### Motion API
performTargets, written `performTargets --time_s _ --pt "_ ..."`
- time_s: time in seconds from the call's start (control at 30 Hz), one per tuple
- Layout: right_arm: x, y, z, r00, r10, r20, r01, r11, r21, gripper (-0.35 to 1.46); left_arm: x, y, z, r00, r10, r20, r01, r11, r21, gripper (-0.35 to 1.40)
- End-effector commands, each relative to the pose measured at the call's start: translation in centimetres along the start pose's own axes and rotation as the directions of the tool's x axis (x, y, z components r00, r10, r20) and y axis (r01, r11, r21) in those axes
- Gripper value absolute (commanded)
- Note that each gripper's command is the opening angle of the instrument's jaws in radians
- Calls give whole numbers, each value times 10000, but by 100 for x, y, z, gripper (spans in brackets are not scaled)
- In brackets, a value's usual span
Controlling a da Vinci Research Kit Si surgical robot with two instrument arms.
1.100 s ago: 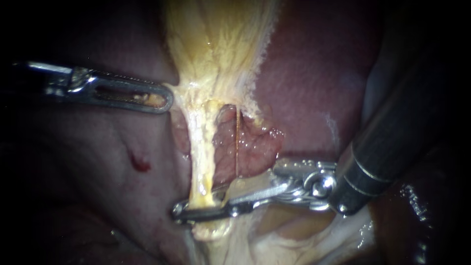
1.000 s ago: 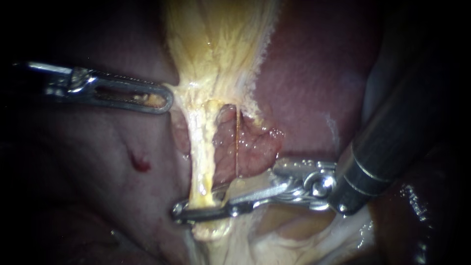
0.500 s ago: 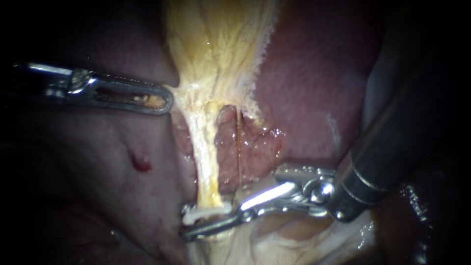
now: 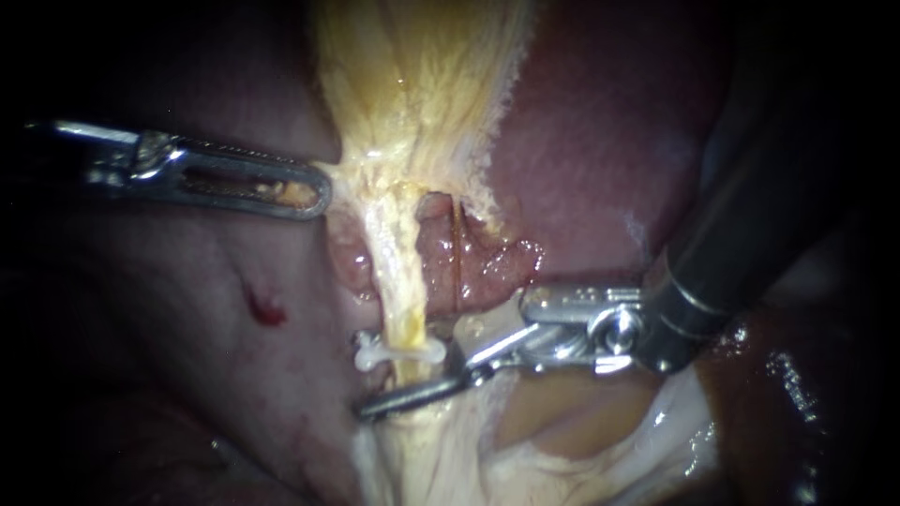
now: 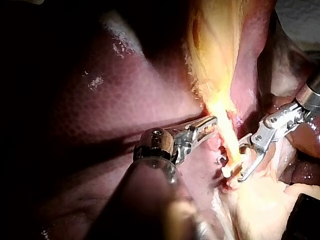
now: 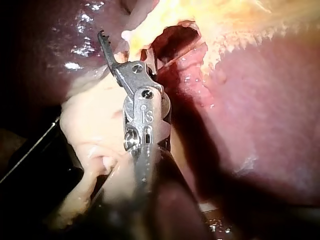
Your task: Going back first clip left tube
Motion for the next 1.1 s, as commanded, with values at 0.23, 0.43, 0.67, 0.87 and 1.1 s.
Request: performTargets --time_s 0.23,0.43,0.67,0.87,1.1 --pt "-7 7 -18 9990 -437 38 437 9990 -46 50 0 0 0 10000 0 2 0 10000 -3 -35" --pt "0 -3 -49 9955 -948 -4 948 9955 -79 50 0 0 -1 10000 1 0 -1 10000 -1 -35" --pt "15 -13 -116 9871 -1597 -72 1593 9864 -417 50 1 0 -1 10000 2 1 -2 10000 -3 -35" --pt "37 -17 -165 9827 -1847 -93 1834 9797 -812 50 1 -1 0 10000 4 4 -4 10000 -7 -35" --pt "41 -19 -177 9825 -1859 -85 1844 9786 -909 50 2 -1 2 10000 12 12 -12 10000 -21 -35"
